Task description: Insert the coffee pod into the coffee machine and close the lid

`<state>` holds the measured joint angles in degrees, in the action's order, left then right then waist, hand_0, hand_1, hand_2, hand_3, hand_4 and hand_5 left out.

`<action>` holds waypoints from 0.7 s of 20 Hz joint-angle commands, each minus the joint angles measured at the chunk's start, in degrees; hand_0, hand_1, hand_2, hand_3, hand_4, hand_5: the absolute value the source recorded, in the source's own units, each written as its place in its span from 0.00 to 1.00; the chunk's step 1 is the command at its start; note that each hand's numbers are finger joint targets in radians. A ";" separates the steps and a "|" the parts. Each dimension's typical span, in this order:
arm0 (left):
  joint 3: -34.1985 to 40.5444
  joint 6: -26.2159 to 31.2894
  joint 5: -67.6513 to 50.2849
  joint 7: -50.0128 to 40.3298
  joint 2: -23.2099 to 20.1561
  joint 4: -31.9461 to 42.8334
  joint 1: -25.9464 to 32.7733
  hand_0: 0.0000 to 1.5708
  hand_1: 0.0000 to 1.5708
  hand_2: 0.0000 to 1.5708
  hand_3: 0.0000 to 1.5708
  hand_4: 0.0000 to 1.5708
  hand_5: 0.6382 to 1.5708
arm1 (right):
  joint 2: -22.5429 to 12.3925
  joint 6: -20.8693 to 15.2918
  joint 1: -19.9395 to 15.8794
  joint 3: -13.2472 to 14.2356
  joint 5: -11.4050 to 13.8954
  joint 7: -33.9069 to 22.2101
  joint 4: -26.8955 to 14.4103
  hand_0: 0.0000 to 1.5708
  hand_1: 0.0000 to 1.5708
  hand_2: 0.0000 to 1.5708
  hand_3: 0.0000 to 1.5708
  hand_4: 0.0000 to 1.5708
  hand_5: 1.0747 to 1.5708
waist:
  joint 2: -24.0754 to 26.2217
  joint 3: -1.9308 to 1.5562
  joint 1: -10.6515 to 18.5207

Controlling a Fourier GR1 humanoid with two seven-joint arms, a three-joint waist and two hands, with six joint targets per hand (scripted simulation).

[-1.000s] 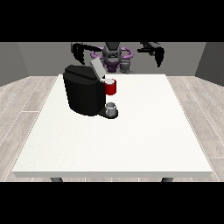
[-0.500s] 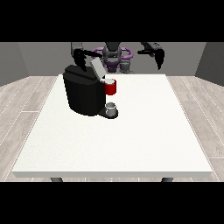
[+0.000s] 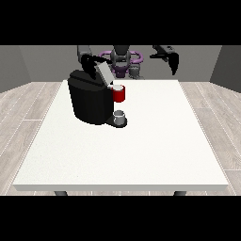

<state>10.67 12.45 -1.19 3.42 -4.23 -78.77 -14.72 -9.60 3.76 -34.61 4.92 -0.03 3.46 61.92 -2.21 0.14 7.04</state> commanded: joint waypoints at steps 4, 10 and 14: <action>1.01 0.41 -1.39 -0.74 -2.83 1.20 -2.89 0.00 0.00 0.00 0.00 0.00 1.00 | 1.03 0.58 -4.63 -1.08 1.10 -0.40 -2.07 0.00 0.00 0.00 0.00 0.00 1.00 | -2.58 -0.14 -0.16; -1.51 -2.67 0.68 1.32 -0.48 0.18 -1.51 0.00 0.00 0.00 0.00 0.00 1.00 | 0.98 0.70 -5.10 -0.99 2.24 2.06 -4.38 0.00 0.00 0.00 0.00 0.00 1.00 | -3.34 -0.14 -0.27; -1.33 -2.05 -1.08 -2.70 -1.33 -1.99 -2.36 0.00 0.00 0.00 0.00 0.02 1.00 | 0.26 0.79 -7.15 0.27 1.86 1.45 -6.05 0.00 0.00 0.00 0.00 0.07 1.00 | -2.86 -0.16 1.87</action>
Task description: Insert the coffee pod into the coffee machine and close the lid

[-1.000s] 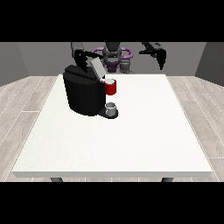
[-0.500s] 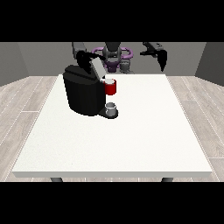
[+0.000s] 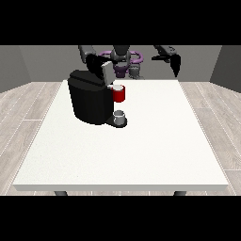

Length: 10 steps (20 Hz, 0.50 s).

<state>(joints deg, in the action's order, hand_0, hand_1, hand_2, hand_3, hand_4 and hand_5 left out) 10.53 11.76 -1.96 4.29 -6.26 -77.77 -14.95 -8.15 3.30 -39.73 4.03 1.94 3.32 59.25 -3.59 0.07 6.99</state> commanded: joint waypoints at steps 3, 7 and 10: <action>-0.36 -2.02 0.83 1.81 0.16 1.44 -0.86 0.00 0.00 0.00 0.00 0.10 1.00 | 0.94 1.09 -3.11 -2.25 2.11 -1.23 -1.07 0.00 0.00 0.00 0.00 0.09 1.00 | -0.73 -0.06 -0.62; -1.27 -0.95 0.27 1.01 0.20 0.43 -0.47 0.00 0.00 0.00 0.00 0.10 1.00 | -0.21 0.15 -7.02 -2.06 4.09 -1.70 -2.18 0.00 0.00 0.00 0.00 0.11 1.00 | -1.18 -0.06 1.87; -1.36 -2.13 0.53 0.68 0.38 0.82 -1.38 0.00 0.00 0.00 0.00 0.12 1.00 | 3.74 -3.18 -7.25 -4.08 6.37 -1.24 -2.45 0.00 0.00 0.00 0.00 0.08 1.00 | -1.44 -0.06 1.91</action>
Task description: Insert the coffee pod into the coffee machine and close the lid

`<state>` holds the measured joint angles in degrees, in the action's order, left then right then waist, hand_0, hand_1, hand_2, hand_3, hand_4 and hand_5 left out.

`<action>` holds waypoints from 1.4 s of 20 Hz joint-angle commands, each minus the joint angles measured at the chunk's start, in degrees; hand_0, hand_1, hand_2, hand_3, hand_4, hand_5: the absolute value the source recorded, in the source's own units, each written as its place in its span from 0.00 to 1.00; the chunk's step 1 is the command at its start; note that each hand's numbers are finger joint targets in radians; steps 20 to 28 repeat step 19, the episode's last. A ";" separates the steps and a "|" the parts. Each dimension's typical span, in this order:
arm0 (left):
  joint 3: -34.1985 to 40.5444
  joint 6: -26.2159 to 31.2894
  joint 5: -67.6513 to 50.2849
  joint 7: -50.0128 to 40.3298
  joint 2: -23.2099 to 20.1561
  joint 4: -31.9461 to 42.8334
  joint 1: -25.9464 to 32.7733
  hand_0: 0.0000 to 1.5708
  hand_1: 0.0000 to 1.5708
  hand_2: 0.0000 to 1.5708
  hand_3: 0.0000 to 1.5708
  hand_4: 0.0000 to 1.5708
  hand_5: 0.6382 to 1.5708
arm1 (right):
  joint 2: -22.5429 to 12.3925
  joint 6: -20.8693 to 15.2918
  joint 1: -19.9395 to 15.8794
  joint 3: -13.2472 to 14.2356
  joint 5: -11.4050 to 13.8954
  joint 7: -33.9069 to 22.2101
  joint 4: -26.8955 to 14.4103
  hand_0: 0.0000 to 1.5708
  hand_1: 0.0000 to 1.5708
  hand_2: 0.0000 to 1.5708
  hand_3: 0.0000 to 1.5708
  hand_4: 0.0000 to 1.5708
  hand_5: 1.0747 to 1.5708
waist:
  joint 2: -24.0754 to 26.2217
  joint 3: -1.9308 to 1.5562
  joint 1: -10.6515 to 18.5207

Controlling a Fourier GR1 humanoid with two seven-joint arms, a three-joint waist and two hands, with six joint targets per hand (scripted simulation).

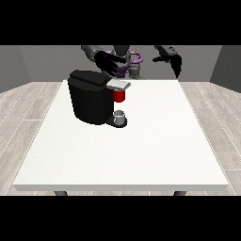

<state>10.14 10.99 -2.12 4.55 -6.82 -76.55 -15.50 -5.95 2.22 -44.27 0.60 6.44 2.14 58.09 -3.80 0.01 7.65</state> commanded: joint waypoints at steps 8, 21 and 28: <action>-1.66 -0.78 -0.28 0.86 0.92 -1.95 0.71 0.00 0.00 0.00 0.00 0.12 1.00 | 0.71 2.51 -1.20 0.33 0.23 3.35 -0.40 0.00 0.00 0.00 0.00 0.02 1.00 | 1.78 -0.01 -0.41; -0.79 -1.04 0.30 6.90 1.43 2.47 6.86 0.00 0.00 0.00 0.00 0.12 1.00 | 5.92 -1.41 20.18 -8.96 -9.96 8.86 8.91 0.00 0.00 0.00 0.00 0.10 1.00 | 9.29 -0.02 -6.87; -0.79 -1.04 0.30 6.90 1.43 2.47 6.86 0.00 0.00 0.00 0.00 0.12 1.00 | 5.92 -1.41 20.18 -8.96 -9.96 8.86 8.91 0.00 0.00 0.00 0.00 0.10 1.00 | 9.29 -0.02 -6.87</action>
